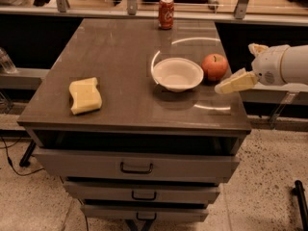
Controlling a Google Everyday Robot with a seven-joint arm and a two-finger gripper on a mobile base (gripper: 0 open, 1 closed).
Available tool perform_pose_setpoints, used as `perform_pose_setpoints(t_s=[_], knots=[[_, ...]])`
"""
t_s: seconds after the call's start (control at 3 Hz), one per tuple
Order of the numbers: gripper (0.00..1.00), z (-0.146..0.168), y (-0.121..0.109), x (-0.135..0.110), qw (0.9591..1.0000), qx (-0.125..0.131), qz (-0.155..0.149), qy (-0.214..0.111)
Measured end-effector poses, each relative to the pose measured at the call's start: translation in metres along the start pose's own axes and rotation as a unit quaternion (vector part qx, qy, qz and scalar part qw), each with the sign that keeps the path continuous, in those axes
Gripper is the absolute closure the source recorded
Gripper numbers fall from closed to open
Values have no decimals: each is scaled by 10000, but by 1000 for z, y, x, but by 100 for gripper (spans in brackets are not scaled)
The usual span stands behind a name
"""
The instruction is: Move apple near paper bowl
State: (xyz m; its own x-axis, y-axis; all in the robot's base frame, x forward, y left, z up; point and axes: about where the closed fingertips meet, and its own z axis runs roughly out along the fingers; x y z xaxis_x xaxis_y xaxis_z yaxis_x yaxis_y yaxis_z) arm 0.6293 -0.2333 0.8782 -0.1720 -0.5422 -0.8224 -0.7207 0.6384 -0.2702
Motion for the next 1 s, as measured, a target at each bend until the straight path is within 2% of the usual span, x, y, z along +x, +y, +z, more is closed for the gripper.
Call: perform_pose_setpoints(t_s=[0.33,0.67,1.0], knots=[[0,-50,-7,-23,9981,596,-121,-35],[0,-118,-12,-67,9877,1494,-327,-319],[0,-147,-29,-71,9789,1976,-314,-415]])
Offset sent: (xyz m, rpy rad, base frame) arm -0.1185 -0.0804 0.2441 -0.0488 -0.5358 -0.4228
